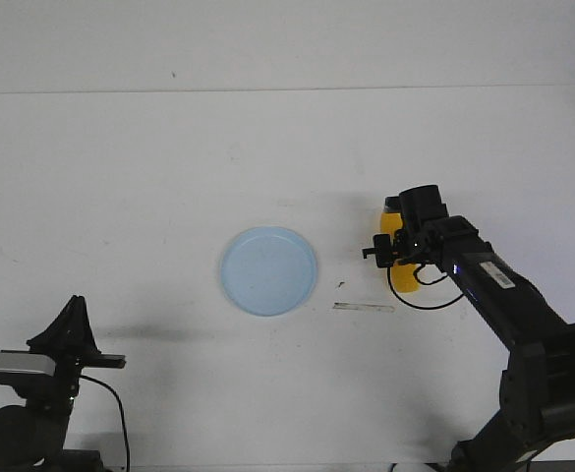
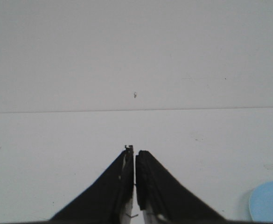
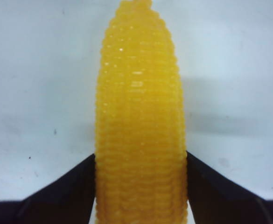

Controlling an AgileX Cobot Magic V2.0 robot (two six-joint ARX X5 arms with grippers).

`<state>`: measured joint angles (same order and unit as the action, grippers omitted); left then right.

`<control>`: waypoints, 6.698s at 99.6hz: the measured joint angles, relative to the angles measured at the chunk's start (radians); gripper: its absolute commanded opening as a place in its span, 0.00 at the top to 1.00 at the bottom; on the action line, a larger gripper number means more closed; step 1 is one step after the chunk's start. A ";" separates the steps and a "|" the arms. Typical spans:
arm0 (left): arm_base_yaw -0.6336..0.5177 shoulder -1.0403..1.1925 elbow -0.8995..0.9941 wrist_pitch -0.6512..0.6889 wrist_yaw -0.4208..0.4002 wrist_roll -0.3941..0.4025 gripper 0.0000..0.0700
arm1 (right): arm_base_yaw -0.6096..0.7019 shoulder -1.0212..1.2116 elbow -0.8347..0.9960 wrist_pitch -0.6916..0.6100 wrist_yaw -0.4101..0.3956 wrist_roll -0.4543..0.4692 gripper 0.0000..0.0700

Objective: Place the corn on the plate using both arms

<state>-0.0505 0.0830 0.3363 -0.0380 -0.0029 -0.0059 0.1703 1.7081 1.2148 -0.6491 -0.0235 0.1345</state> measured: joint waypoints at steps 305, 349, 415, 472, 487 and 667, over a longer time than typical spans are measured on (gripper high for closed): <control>0.000 0.000 0.000 0.000 0.000 0.000 1.00 | 0.333 -0.031 0.200 0.041 0.021 -0.051 0.87; 0.000 0.000 0.000 0.000 0.000 0.000 1.00 | 0.195 -0.380 -0.218 0.387 0.024 -0.088 0.99; 0.000 0.000 0.000 0.000 0.000 0.000 1.00 | -0.192 -1.022 -0.731 0.631 0.027 -0.085 0.99; 0.000 0.000 0.000 0.000 0.000 0.000 1.00 | -0.189 -1.501 -0.759 0.489 0.024 -0.082 0.99; 0.000 0.000 0.000 0.000 0.000 0.000 1.00 | -0.189 -1.527 -0.759 0.473 0.024 -0.082 0.99; 0.000 -0.076 -0.302 0.248 0.000 -0.034 1.00 | -0.189 -1.529 -0.759 0.474 0.024 -0.082 0.99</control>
<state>-0.0505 0.0071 0.0341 0.2096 -0.0025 -0.0402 -0.0189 0.1795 0.4561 -0.1749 0.0006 0.0528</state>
